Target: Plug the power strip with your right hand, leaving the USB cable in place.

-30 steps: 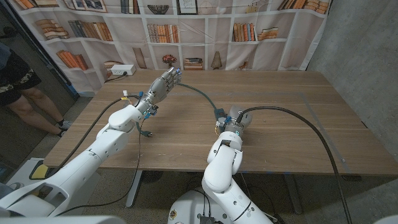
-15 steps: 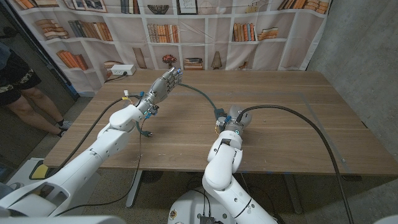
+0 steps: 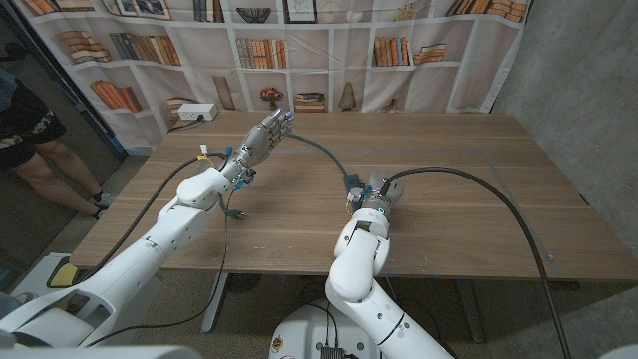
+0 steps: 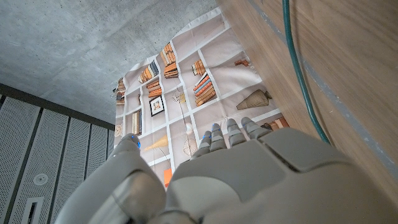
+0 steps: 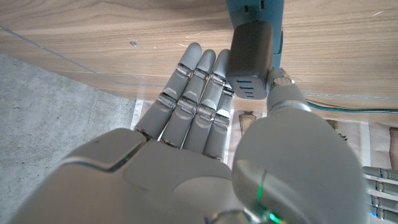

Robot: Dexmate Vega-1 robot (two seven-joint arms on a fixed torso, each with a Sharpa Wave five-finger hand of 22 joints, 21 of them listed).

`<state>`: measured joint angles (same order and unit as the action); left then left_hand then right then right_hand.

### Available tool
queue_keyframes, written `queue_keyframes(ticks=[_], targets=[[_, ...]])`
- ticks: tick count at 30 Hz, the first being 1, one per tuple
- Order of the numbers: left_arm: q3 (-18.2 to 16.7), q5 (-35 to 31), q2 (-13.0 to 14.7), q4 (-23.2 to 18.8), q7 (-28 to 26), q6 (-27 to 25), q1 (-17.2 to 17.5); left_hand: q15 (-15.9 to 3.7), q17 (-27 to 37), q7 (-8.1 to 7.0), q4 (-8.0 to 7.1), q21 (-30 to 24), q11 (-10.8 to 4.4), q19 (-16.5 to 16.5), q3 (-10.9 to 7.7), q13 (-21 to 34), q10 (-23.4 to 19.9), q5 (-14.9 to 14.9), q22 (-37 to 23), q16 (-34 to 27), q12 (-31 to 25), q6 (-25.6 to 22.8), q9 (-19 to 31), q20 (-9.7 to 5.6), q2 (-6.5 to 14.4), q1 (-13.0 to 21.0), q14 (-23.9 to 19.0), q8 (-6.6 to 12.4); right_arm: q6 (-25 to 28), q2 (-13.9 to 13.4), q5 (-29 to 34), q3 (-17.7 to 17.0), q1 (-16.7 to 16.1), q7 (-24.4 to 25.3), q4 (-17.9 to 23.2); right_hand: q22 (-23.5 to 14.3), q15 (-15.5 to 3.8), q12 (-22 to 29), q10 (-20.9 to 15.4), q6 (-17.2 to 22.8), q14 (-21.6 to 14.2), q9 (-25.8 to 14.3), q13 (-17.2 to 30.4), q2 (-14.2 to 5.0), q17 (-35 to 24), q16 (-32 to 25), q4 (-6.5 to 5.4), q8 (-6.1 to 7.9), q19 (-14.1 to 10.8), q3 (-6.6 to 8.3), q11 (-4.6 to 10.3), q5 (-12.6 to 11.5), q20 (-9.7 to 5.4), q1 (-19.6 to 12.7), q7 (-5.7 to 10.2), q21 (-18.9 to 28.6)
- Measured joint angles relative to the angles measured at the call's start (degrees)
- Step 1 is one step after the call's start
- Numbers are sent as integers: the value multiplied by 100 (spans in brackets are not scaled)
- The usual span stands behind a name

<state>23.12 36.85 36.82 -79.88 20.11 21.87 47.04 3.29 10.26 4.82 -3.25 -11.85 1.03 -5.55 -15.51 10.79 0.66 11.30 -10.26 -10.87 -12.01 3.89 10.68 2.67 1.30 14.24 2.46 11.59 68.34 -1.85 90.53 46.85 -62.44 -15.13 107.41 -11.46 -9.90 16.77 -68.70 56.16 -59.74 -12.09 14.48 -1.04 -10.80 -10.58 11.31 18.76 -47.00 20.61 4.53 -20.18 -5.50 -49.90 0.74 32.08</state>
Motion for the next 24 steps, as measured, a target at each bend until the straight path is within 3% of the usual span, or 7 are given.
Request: queue_keyframes(ticks=[24], targets=[[0, -27, 26, -63, -42, -20, 33, 0, 0, 0, 25, 0, 0, 0, 25, 0, 0, 0, 0, 0, 0, 0, 0, 0, 0, 0, 1, 0, 260, -328, -344, 258, 190, 76, 120, 1, 9, -1, 0, 0, 7, 24, 31, -3, 1, 0, 6, 5, 29, 6, 0, -43, 7, 4, 1, 0]])
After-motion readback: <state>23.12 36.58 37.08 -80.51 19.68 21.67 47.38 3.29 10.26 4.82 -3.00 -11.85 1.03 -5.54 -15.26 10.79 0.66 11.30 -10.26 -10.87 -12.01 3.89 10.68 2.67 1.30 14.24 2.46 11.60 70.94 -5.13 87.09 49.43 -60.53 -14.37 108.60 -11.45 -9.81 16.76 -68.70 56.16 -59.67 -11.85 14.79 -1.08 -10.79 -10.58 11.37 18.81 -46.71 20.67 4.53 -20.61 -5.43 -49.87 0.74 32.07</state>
